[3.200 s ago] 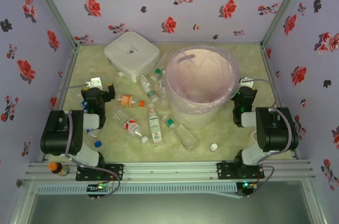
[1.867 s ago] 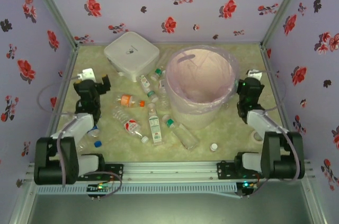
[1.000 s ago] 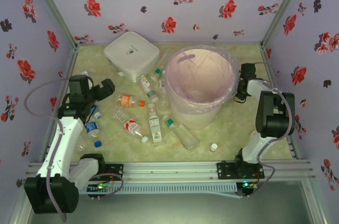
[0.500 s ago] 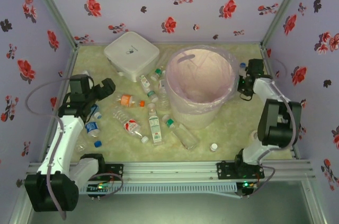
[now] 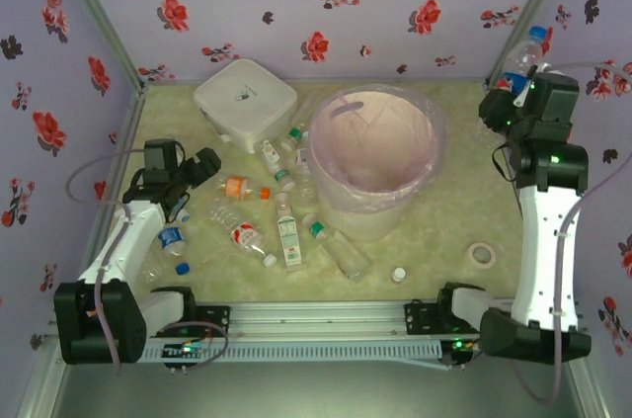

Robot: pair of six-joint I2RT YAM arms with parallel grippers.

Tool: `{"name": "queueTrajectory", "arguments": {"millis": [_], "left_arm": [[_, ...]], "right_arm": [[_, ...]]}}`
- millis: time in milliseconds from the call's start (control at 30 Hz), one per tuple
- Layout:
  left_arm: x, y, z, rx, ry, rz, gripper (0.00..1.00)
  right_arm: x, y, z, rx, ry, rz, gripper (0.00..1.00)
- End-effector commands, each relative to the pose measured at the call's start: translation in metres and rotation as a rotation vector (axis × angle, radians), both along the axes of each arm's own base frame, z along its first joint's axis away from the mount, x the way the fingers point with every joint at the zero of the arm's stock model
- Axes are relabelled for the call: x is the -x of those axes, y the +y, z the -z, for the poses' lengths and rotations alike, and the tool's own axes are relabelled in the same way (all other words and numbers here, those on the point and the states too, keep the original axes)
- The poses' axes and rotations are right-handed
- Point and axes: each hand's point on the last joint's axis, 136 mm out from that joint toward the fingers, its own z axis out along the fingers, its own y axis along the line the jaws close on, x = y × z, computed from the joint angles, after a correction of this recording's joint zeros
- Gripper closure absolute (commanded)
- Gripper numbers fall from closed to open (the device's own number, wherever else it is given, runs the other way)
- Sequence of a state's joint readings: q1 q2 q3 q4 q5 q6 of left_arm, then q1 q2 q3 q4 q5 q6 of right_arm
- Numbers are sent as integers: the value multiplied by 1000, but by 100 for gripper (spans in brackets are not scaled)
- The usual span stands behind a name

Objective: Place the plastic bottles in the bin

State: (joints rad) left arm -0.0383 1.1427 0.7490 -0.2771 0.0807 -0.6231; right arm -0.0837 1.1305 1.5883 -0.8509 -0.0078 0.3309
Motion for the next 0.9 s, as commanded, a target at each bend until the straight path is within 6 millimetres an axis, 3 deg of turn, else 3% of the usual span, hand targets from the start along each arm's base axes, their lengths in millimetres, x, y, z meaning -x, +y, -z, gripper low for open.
{"name": "queueTrajectory", "arguments": {"millis": [0, 100, 200, 300, 467, 733, 867], "left_arm": [[-8, -1, -11, 4, -29, 10, 5], [-5, -1, -6, 2, -15, 8, 4], [-1, 0, -3, -2, -7, 8, 4], [5, 4, -6, -41, 14, 16, 1], [23, 23, -27, -177, 73, 7, 0], [55, 46, -39, -276, 154, -41, 0], [70, 67, -46, -302, 149, -123, 0]], "right_arm": [[10, 47, 4, 23, 86, -170, 68], [17, 90, 5, 118, 147, -315, 69], [21, 118, 19, 251, 221, -394, 70], [24, 146, 42, 308, 306, -492, 71], [37, 185, 91, 389, 461, -635, 71], [39, 198, 130, 369, 494, -667, 68], [35, 197, 135, 366, 470, -657, 52]]}}
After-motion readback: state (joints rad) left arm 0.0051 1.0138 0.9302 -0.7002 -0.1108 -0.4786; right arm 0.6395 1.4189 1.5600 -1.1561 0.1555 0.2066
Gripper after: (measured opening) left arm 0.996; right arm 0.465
